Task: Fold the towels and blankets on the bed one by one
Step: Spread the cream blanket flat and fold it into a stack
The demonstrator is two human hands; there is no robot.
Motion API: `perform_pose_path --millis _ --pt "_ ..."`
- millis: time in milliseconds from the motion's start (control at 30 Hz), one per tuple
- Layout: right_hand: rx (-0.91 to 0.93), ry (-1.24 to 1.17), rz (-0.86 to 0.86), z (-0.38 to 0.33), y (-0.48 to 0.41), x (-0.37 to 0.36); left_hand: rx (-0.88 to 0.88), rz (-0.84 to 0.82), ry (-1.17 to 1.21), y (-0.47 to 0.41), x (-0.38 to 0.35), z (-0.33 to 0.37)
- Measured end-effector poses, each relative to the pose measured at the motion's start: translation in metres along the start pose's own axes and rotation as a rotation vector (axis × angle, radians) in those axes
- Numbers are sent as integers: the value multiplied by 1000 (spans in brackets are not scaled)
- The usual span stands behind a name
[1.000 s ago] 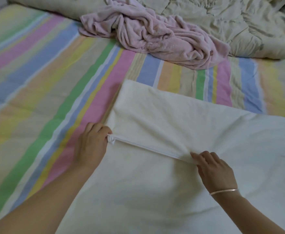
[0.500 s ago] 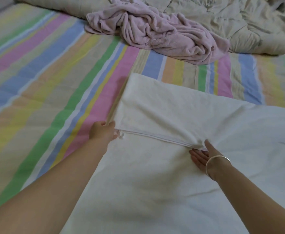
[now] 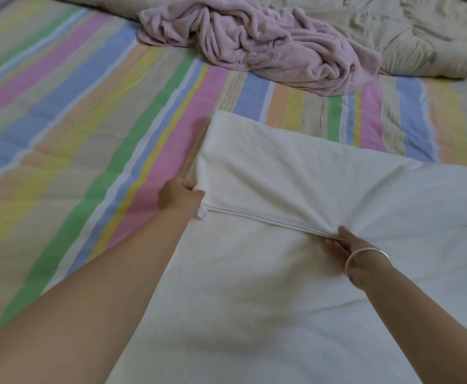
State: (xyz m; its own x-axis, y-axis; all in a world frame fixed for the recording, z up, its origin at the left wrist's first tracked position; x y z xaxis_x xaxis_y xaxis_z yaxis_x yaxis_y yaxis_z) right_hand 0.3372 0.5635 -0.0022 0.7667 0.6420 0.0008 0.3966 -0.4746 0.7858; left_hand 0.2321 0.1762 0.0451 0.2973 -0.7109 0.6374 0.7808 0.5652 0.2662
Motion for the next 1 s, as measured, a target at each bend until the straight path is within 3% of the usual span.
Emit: perform_pose_path --millis 100,300,567,633,700,800,1000 --pt "51 -8 9 -2 4 3 31 5 -52 2 11 -3" --pt "18 22 62 38 21 31 170 -20 -32 15 32 -74" --pt "-54 4 20 57 43 33 50 113 -142 34 45 -60" --pt "-118 -32 -16 59 44 33 -114 178 -247 50 44 -45" --pt "-197 -120 -39 57 48 37 -509 240 -421 80 33 -17" --pt "-243 -274 -53 36 45 50 -960 72 -441 143 -15 21" --pt "-296 -484 -76 -24 1 78 -1205 -285 -318 263 -132 83"
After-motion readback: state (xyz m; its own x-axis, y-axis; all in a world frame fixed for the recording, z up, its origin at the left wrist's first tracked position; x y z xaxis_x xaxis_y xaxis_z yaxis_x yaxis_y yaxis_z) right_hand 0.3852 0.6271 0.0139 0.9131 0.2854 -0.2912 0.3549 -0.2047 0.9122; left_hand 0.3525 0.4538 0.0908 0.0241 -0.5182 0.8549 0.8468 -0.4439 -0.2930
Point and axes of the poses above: each hand's wrist, its own y-axis away from the middle knuckle, its own x-axis out of the back of the hand, z = x × y, the point moved 8 cm from there along -y, towards the middle knuckle, and after that the axes turned 8 degrees about z, right-handed, at the moved point
